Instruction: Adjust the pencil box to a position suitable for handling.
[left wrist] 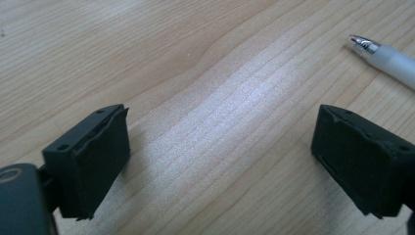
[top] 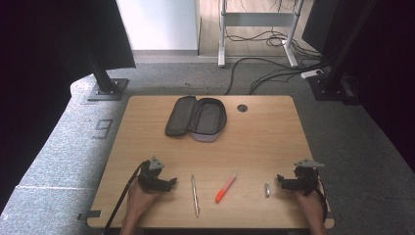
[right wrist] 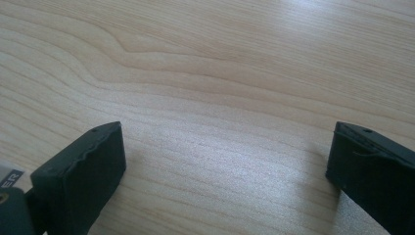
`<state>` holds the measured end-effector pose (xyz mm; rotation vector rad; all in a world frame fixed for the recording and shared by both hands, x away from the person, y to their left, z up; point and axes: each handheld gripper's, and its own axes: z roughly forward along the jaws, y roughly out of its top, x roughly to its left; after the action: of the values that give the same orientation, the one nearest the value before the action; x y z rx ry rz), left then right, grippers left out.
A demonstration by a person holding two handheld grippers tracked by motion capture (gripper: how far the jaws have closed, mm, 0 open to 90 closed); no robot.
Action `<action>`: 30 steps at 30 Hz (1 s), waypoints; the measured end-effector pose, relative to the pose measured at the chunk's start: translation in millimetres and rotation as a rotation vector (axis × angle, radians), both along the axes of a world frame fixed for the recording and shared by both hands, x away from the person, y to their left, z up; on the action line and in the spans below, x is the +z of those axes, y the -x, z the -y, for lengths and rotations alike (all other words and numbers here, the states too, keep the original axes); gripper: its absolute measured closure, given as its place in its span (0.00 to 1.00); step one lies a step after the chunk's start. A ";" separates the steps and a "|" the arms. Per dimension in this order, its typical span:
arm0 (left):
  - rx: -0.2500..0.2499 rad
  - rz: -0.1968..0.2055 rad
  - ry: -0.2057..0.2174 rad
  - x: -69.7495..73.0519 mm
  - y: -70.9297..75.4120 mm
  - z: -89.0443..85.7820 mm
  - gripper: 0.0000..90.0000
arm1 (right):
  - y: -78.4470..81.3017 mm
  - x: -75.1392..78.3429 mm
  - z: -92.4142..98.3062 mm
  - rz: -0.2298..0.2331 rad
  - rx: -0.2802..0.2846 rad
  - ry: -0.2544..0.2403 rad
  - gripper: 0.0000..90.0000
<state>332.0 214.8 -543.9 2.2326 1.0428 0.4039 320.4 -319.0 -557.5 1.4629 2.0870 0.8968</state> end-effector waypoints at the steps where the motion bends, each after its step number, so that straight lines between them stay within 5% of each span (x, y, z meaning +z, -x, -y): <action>1: -0.001 0.006 0.001 1.7 -0.5 0.5 0.09 | 0.0 0.0 0.0 0.000 0.000 0.000 0.00; 6: -0.014 0.005 0.039 10.3 -5.0 3.3 0.09 | 0.0 0.0 0.0 0.000 0.000 0.000 0.00; 30: -0.056 -0.004 0.054 29.1 -31.3 28.2 0.14 | 0.0 0.0 0.0 0.000 0.001 0.000 0.00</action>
<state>363.3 186.6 -514.8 2.2103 0.9792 0.3434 320.4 -319.0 -557.4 1.4616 2.0877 0.8970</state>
